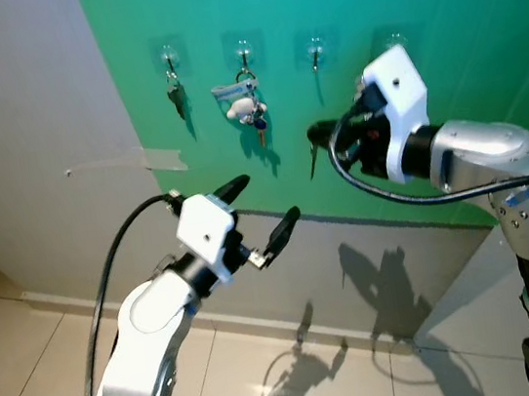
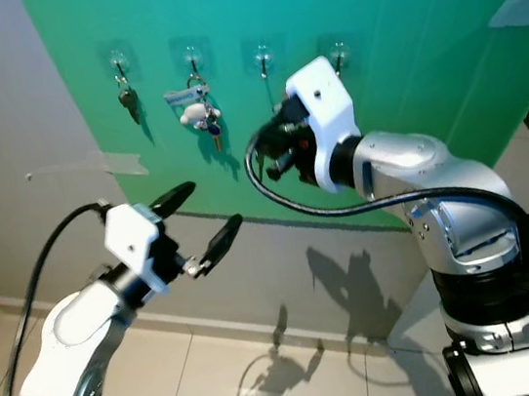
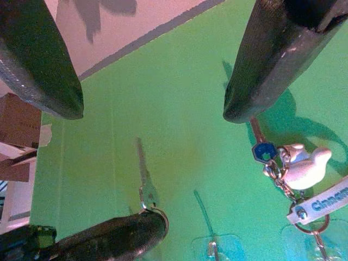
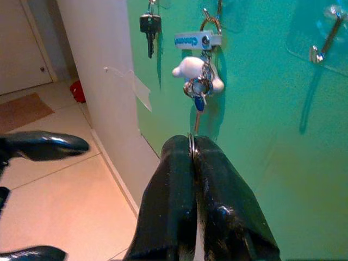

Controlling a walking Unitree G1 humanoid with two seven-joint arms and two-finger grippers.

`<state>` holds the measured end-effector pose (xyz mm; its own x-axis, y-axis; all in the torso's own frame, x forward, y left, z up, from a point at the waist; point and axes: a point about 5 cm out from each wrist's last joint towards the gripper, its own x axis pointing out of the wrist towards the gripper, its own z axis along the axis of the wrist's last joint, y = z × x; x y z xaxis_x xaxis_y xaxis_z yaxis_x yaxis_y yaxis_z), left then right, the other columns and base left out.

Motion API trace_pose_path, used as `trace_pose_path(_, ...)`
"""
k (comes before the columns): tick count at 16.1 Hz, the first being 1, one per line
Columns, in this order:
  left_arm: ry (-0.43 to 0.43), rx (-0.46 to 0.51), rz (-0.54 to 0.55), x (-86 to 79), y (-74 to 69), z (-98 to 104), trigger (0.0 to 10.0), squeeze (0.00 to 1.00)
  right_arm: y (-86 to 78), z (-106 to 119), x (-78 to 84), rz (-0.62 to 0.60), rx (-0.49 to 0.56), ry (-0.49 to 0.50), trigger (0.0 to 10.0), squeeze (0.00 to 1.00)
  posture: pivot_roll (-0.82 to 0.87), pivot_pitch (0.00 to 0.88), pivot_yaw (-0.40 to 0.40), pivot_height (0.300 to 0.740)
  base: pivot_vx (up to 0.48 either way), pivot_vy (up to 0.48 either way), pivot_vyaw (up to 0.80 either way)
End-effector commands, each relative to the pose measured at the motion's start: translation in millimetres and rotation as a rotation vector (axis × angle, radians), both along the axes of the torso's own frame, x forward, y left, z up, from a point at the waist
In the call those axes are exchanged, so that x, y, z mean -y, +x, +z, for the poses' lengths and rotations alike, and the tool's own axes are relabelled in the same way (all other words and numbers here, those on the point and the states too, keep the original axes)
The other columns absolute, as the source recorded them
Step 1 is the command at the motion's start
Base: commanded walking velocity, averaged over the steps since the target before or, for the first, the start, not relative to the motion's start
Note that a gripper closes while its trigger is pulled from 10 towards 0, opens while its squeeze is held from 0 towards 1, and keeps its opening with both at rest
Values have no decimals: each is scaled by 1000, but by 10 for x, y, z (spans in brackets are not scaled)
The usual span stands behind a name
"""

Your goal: Hang keys on a hook

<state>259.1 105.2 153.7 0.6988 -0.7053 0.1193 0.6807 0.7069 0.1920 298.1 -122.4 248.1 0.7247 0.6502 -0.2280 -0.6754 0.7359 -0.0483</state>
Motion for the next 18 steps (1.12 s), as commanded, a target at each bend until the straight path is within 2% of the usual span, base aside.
trace_pose_path(1, 10, 18, -19, 32, 26, 14, 10000, 0, -20, 76, 1, -3, 17, 12, 10000, 0, 32, 0, -6, 740, 0, 0, 0)
trace_pose_path(5, -28, 46, -15, 105, 106, 60, 10000, 0, -44, 126, -13, 3, 24, 20, 10000, 0, 26, 0, -2, 740, 0, 0, 0)
trace_pose_path(12, -76, 84, -11, 154, 145, 112, 10000, 0, -77, 162, -69, 21, 21, 38, 10000, 0, 25, 0, -3, 740, 0, 0, 0)
trace_pose_path(18, -61, 70, -21, 179, 230, 73, 10000, 0, -115, 219, -137, 56, 25, 47, 10000, 0, 23, 0, -3, 740, 0, 0, 0)
